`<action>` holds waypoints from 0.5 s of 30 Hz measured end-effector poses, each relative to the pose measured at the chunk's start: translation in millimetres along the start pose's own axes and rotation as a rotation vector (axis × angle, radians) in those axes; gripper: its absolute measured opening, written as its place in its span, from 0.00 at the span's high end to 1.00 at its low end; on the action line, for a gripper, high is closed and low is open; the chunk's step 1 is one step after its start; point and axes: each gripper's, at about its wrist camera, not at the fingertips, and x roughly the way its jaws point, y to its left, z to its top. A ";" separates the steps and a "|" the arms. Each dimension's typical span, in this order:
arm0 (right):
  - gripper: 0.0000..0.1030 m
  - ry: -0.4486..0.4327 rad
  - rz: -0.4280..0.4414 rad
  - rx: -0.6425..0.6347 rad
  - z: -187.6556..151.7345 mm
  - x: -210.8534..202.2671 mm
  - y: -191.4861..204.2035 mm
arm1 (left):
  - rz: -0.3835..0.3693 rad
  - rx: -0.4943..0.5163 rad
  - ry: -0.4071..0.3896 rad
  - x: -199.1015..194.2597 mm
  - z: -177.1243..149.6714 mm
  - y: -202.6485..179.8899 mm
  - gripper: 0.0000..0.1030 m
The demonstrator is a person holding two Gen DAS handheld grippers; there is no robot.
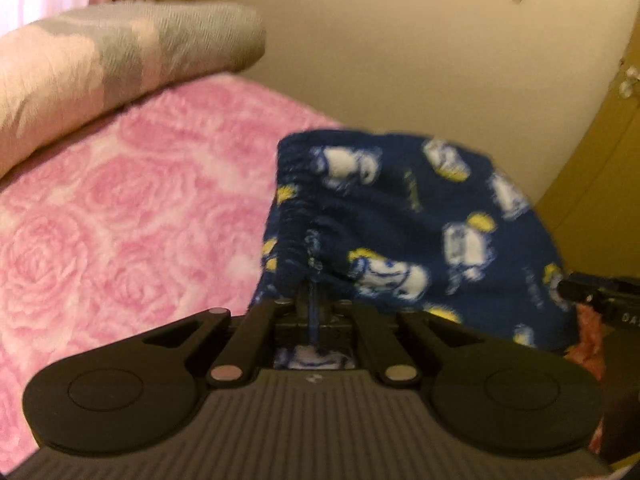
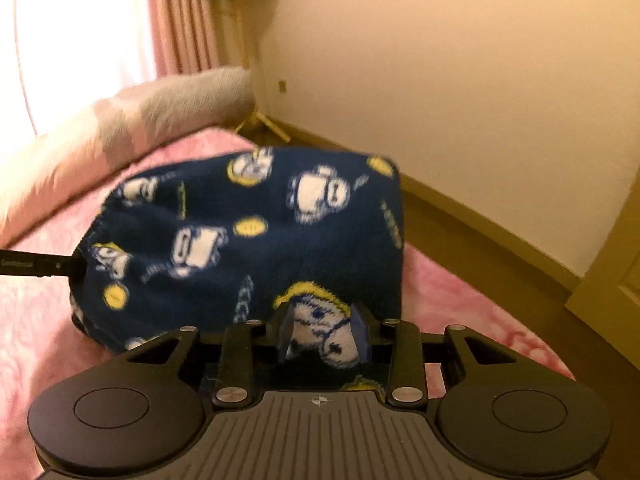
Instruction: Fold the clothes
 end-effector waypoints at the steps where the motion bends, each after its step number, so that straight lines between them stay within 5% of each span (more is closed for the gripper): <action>1: 0.67 -0.009 -0.002 0.007 -2.6 -5.0 0.3 | 0.008 -0.002 0.019 2.7 -3.7 1.3 1.00; 7: 0.67 0.046 -0.027 -0.053 -27.2 7.6 9.7 | 0.005 -0.062 0.032 17.5 -9.7 8.9 1.00; 10: 0.67 0.072 -0.017 -0.048 -17.8 3.3 6.0 | 0.013 -0.048 0.031 8.0 -5.6 7.4 1.00; 15: 0.67 0.020 -0.041 0.021 13.1 -9.1 -19.7 | 0.033 -0.215 -0.064 -27.9 21.4 24.0 1.00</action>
